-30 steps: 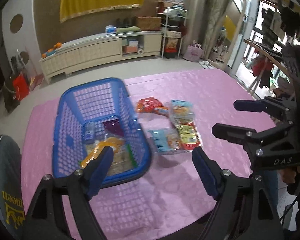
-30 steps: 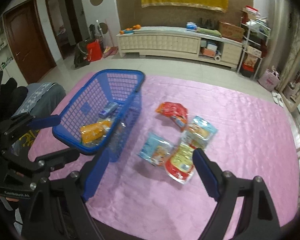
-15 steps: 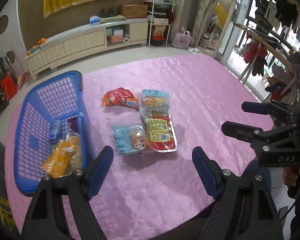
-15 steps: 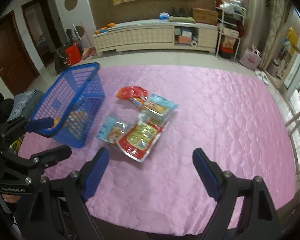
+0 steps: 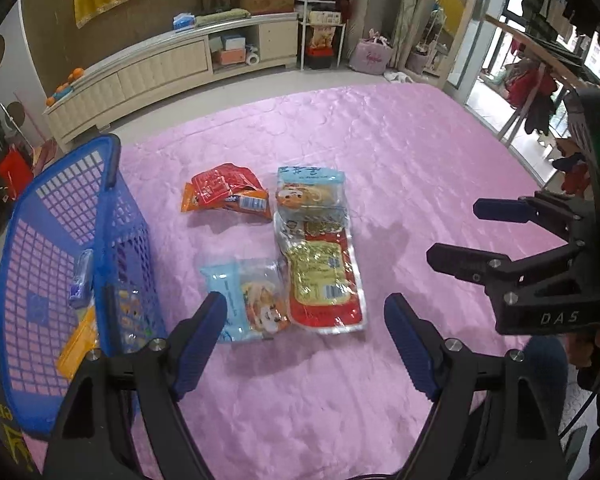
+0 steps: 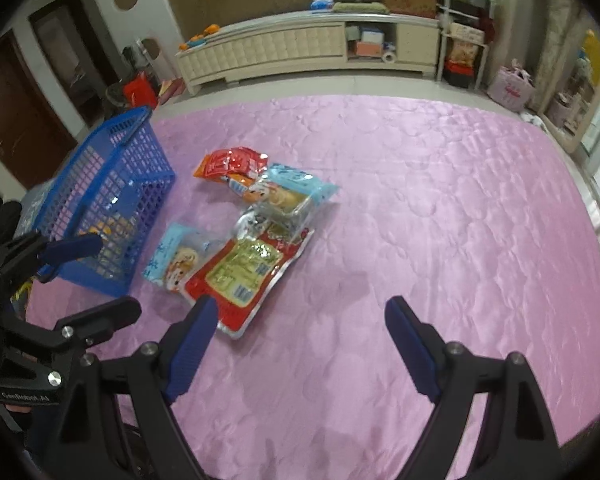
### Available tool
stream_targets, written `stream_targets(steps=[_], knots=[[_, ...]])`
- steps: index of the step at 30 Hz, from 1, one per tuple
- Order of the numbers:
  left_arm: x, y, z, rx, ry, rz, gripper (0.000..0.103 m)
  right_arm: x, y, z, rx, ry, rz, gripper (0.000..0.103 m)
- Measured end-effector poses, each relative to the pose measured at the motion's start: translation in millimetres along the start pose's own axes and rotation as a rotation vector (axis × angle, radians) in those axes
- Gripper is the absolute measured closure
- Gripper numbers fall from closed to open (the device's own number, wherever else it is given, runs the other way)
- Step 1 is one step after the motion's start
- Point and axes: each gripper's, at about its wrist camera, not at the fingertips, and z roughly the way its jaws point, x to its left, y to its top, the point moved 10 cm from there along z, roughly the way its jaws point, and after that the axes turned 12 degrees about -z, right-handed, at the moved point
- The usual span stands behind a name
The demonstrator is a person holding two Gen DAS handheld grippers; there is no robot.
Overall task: Organize snacks
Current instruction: 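Withdraw both tools from the basket back toward the remaining snacks, then grasp the blue-labelled bun bag with the right tool while the left tool grasps the red spicy pack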
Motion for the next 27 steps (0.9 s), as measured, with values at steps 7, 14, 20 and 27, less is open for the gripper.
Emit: stream_targets(steps=[7,14,20,27], knots=[[11,13,26,0.041,0.018,-0.047,0.024,-10,27,31,-0.004,0.037,-0.141,0.014],[23,19,45,0.075,0.014,-0.111,0.024,-7,55,78,0.023,0.111,-0.275,0.01],[28,20,57,0.098,0.024,-0.119,0.024,11,73,116,0.07,0.174,-0.461,0.01],[29,12,64,0.148,-0.01,-0.152,0.024,17,70,148,0.159,0.262,-0.536,0.01]])
